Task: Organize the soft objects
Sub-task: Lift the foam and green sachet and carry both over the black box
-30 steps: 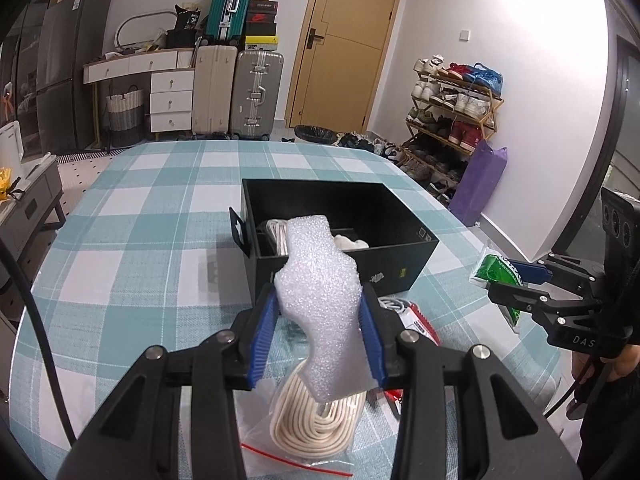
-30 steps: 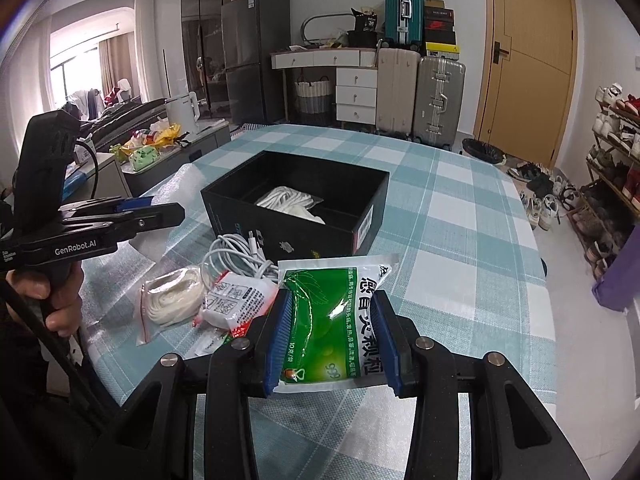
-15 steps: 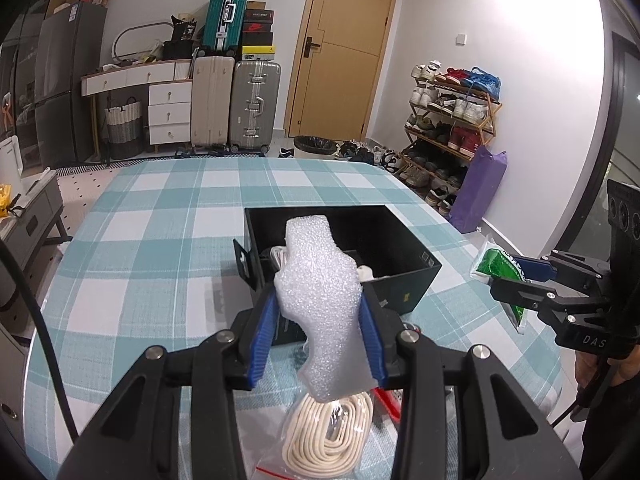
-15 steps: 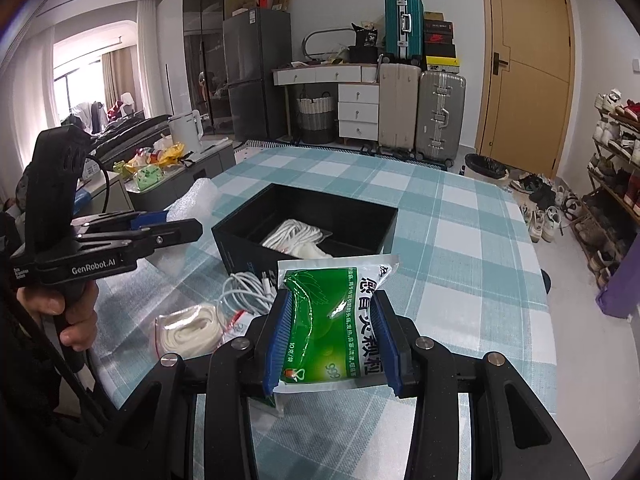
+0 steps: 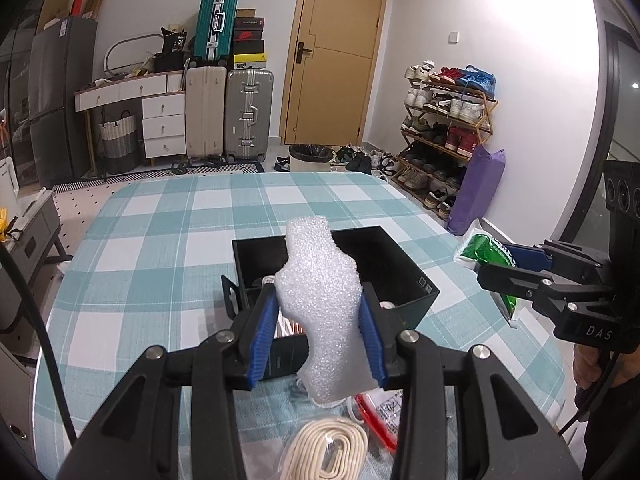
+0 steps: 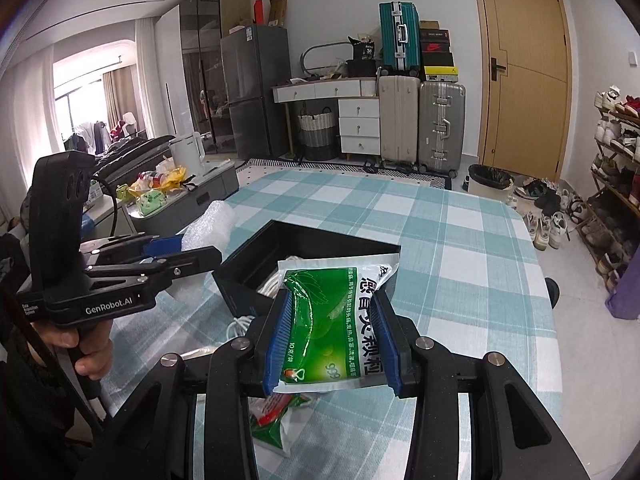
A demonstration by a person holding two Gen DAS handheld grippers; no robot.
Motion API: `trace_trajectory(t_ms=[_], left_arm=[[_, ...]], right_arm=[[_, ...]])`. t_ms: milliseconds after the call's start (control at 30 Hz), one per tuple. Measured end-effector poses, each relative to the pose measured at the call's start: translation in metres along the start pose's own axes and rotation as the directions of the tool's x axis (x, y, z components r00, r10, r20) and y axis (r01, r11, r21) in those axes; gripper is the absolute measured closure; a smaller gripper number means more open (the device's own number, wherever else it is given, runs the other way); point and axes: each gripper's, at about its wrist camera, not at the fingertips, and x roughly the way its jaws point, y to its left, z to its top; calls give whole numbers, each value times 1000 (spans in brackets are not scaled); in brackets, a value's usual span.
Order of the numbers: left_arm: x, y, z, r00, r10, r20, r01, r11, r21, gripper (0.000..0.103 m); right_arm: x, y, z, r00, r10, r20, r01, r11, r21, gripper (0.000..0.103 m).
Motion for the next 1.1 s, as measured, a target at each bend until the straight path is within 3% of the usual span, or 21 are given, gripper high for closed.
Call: trace_trajectory(t_ms=[1100], left_arm=[[49,13,20,999,16,-46,-16,1000,-3,64]], right_arm=[[57,-1,32,998,47,-29,-46,999,26,63]])
